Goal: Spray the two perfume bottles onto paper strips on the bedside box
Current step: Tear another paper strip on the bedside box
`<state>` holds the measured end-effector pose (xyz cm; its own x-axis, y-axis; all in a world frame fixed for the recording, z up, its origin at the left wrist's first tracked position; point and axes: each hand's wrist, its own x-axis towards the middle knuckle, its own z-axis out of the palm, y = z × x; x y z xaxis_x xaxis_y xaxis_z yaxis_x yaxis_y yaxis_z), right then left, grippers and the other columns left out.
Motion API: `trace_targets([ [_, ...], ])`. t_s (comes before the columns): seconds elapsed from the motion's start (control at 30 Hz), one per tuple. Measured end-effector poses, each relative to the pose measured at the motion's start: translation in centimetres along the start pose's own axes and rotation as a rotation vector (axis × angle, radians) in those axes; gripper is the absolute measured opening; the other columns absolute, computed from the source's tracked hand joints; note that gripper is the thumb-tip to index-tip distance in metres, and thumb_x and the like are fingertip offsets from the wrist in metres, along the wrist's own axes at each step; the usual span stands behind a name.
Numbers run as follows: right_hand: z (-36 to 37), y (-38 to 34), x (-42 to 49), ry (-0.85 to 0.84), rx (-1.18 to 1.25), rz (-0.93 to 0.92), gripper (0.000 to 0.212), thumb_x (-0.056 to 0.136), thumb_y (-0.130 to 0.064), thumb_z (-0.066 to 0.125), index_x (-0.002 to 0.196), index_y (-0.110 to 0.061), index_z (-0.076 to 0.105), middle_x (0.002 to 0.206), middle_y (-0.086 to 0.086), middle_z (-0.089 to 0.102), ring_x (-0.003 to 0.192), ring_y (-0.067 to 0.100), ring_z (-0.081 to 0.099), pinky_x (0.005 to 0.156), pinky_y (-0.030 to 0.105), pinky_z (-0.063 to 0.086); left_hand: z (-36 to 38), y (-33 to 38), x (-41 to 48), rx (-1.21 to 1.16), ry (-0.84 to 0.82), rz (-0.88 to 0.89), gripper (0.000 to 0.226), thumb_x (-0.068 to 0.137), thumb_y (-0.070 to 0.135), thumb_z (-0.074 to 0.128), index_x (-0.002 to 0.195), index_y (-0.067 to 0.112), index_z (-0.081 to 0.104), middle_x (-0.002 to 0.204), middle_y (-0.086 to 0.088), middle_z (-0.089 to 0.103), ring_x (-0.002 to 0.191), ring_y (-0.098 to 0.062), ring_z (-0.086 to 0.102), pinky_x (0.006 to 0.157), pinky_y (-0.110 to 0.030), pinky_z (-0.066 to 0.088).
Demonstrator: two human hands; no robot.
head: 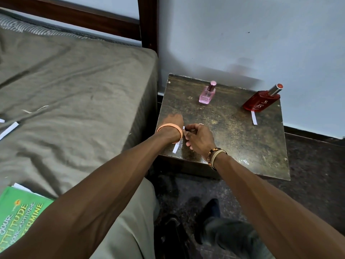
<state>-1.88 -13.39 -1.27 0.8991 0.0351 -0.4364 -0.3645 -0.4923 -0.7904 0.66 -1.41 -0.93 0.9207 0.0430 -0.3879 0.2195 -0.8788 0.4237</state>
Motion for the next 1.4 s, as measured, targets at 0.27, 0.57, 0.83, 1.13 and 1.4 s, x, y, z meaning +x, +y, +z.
trace_targets([
  [0.27,0.1,0.4,-0.1,0.022,0.028,-0.005,0.011,0.093,-0.014,0.064,0.090,-0.025,0.066,0.074,-0.013,0.068,0.049,0.001,0.060,0.042,0.012,0.042,0.0,0.6,0.2,0.173,-0.041,0.077,0.024,0.087,0.017,0.066,0.107,0.004,0.065,0.112,-0.019,0.065,0.101,-0.034,0.063,0.077,-0.037,0.048],
  [0.57,-0.1,1.0,-0.1,0.037,0.004,0.000,0.013,0.093,-0.013,0.063,0.102,-0.020,0.068,0.081,-0.008,0.072,0.051,0.004,0.064,0.046,0.015,0.046,0.3,0.1,0.0,0.128,0.021,0.120,0.017,0.084,0.011,0.066,0.100,0.006,0.062,0.108,-0.017,0.065,0.102,-0.035,0.060,0.085,-0.042,0.049],
  [0.83,0.0,1.0,-0.4,0.032,-0.023,-0.013,0.012,0.092,-0.015,0.065,0.104,-0.017,0.069,0.080,-0.005,0.072,0.054,0.008,0.066,0.050,0.019,0.047,1.5,-0.6,-2.0,0.214,0.110,0.169,0.019,0.094,0.013,0.049,0.109,0.010,0.061,0.121,-0.016,0.054,0.111,-0.037,0.055,0.087,-0.045,0.046],
  [1.13,0.3,0.9,-3.6,0.038,-0.271,-0.031,0.004,0.085,-0.022,0.068,0.087,-0.024,0.070,0.092,0.002,0.075,0.087,0.024,0.070,0.078,0.035,0.055,1.9,-0.2,-3.5,0.206,0.097,0.077,0.030,0.096,0.013,0.046,0.125,0.004,0.049,0.133,-0.017,0.044,0.118,-0.036,0.050,0.093,-0.044,0.043],
  [1.4,1.8,0.3,-5.2,0.057,-0.314,-0.068,0.016,0.082,-0.037,0.073,0.092,-0.025,0.071,0.091,0.001,0.073,0.085,0.022,0.068,0.073,0.033,0.054,0.5,-1.1,-2.8,-0.165,0.070,-0.044,0.009,0.089,0.021,0.062,0.091,0.013,0.067,0.099,-0.007,0.070,0.095,-0.022,0.064,0.075,-0.027,0.045],
])
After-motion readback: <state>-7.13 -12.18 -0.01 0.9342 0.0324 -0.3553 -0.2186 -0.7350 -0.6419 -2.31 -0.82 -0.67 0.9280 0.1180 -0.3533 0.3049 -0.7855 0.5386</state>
